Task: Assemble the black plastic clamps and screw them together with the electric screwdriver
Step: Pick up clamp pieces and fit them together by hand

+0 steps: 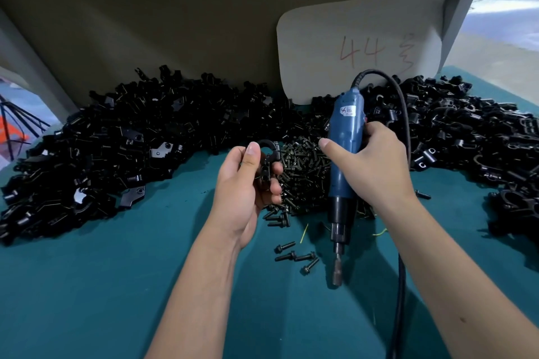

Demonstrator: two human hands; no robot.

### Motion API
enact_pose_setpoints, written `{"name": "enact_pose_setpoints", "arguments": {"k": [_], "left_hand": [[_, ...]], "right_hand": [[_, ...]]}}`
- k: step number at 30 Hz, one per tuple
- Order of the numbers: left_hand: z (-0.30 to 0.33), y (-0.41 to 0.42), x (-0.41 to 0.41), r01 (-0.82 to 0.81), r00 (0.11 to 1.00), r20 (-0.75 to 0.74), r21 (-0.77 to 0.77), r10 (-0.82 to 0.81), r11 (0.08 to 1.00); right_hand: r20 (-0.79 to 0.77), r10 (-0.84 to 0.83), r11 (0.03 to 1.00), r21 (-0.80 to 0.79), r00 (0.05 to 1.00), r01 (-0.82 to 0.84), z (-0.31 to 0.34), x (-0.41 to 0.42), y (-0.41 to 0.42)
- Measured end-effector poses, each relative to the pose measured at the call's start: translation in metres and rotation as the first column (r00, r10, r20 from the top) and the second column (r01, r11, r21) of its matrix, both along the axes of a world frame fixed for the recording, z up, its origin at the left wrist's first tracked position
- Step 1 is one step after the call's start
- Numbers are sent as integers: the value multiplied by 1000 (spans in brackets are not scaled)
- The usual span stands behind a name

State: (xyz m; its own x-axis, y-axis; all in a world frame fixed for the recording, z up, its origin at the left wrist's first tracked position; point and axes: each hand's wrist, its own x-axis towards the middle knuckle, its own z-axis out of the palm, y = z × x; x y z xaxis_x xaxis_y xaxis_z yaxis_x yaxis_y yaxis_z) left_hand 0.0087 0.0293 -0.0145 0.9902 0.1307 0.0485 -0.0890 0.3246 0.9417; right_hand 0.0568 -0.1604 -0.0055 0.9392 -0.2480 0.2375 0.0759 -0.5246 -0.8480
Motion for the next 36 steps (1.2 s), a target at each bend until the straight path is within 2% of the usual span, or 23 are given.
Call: {"name": "enact_pose_setpoints", "arguments": {"k": [9,13,14,16,18,20,23,25,27,29,31,33,36], "left_hand": [[-3,-5,-1,62,998,-32,70,-60,996],[-4,-14,-1,80,997,-23,134,-78,988],[-3,-17,-1,76,997,-11,146,-75,986],[0,-25,-1,60,997,29,177,-66,982],[4,-35,0,28,996,83,202,-46,979],[9,-47,0,-6,992,126,206,-20,979],[14,-71,-1,-17,990,142,211,-14,977],[16,-88,0,-15,991,135,283,-24,959],[20,-109,0,30,992,111,310,-68,950],[21,-134,1,95,989,80,281,-121,955],[15,-164,2,161,986,-8,281,-165,946],[3,-196,1,239,969,-138,328,-204,914],[-14,-238,-4,335,937,-260,481,-233,810]], "right_hand": [[-117,-19,940,-340,993,-22,-17,3,1],[28,-61,907,-416,998,67,-4,-4,0],[75,-11,918,-395,997,40,2,-5,-1],[92,200,951,-259,975,-170,17,-7,-4],[18,424,899,-130,905,-418,30,-12,-4],[10,488,863,-152,873,-481,36,-15,-7],[25,486,871,-93,874,-482,42,-20,-30],[0,468,882,-64,884,-467,47,-22,-55],[-27,431,896,-103,902,-431,54,-26,-86],[-85,383,890,-233,920,-392,62,-32,-118],[-188,304,844,-403,934,-355,69,-35,-146],[-341,189,741,-566,921,-362,71,-35,-169],[-520,1,620,-670,854,-408,63,-34,-183]]}}
